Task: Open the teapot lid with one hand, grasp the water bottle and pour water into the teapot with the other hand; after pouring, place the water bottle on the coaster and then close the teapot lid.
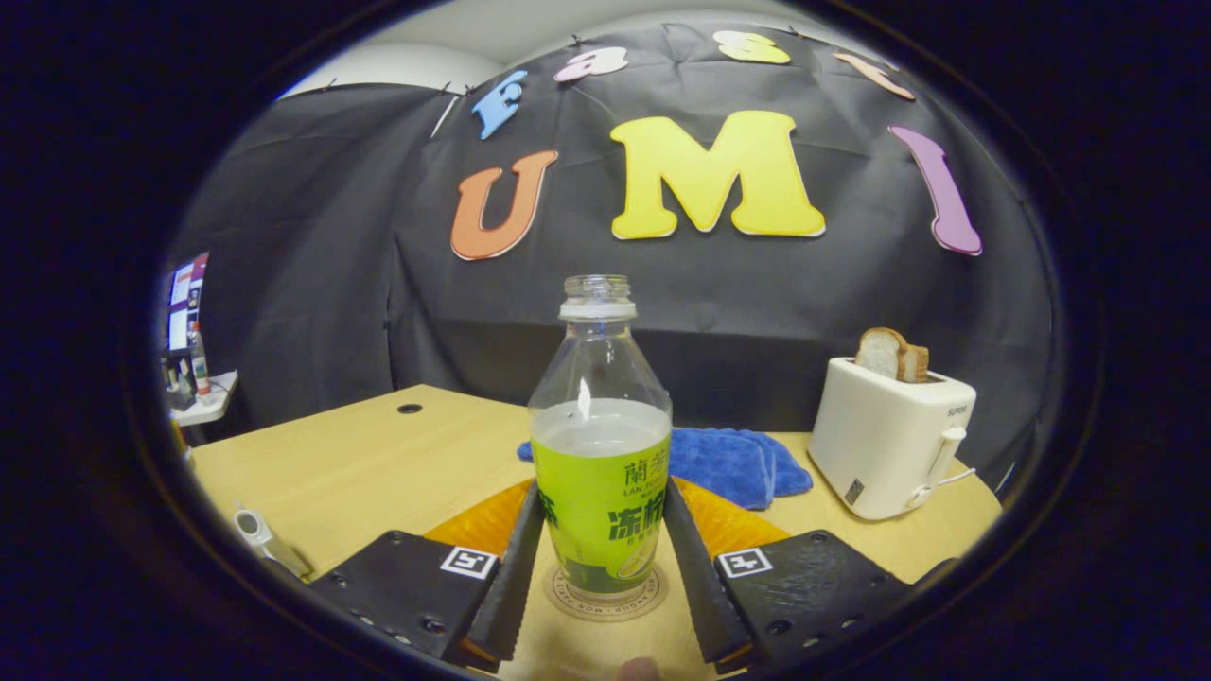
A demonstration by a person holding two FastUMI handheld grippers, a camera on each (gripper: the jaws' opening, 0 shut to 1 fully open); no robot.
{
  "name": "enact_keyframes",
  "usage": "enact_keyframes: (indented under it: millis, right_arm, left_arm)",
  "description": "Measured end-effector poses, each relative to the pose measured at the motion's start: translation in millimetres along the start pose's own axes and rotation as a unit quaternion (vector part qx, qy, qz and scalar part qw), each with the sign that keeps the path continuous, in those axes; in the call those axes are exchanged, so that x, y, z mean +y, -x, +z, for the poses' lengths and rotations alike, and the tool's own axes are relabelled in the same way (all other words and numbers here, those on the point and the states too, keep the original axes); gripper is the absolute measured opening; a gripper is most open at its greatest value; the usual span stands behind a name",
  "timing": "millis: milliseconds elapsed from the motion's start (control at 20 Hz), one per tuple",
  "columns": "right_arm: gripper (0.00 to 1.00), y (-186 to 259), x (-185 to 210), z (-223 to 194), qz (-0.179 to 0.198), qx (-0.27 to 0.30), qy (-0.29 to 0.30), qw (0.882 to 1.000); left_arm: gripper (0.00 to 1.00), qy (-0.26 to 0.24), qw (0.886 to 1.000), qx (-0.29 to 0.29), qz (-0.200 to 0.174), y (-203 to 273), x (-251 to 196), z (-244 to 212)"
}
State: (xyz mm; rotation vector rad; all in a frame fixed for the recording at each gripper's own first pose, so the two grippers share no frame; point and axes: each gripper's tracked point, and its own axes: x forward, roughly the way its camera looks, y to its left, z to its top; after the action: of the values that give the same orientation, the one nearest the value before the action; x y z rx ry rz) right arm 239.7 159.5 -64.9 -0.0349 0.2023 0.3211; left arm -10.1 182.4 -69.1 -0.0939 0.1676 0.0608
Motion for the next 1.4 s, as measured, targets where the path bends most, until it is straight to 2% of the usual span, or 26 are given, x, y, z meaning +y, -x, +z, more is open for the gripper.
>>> enact_keyframes:
  millis: [250,500,550,600,750,850,1050,1250,1400]
  right_arm:
    - [0.7,-8.7,-5.3,-16.9,-0.002,0.018,-0.006,1.0]
    - [0.74,-6.0,-5.5,-15.5,-0.004,0.016,-0.01,1.0]
    - [0.91,-1.2,-5.1,-11.1,-0.004,0.013,-0.013,1.0]
    - [0.95,8.4,-3.6,-5.4,-0.001,0.008,-0.022,1.0]
    - [0.95,50.4,-5.6,4.9,0.011,-0.009,-0.042,0.999]
    - [0.93,91.3,-10.5,6.4,0.007,-0.018,-0.029,0.999]
    - [0.95,167.8,-25.6,11.9,-0.017,-0.064,0.013,0.998]
    - [0.95,203.9,-38.3,-11.1,-0.042,-0.05,0.009,0.998]
    - [0.95,221.1,-46.4,-21.5,-0.054,-0.054,0.0,0.997]
  left_arm:
    - [0.03,0.0,1.0,0.0,0.001,-0.2,0.4,0.3]
    - [0.03,0.0,1.0,-0.002,0.006,-0.6,1.3,1.7]
    - [0.03,0.001,1.0,-0.004,0.007,-0.2,1.6,1.3]
    - [0.03,0.001,1.0,-0.005,0.007,-1.3,-0.6,2.3]
    - [0.03,0.002,1.0,-0.021,0.012,-5.5,-6.6,5.8]
    - [0.04,0.007,1.0,-0.021,0.005,-13.7,-17.9,0.4]
    - [0.04,-0.002,0.999,-0.04,-0.022,-28.0,-49.1,5.6]
    - [0.04,-0.005,0.998,-0.054,-0.027,-39.8,-65.7,8.2]
    - [0.04,-0.005,0.999,-0.031,-0.032,-49.0,-70.2,-9.2]
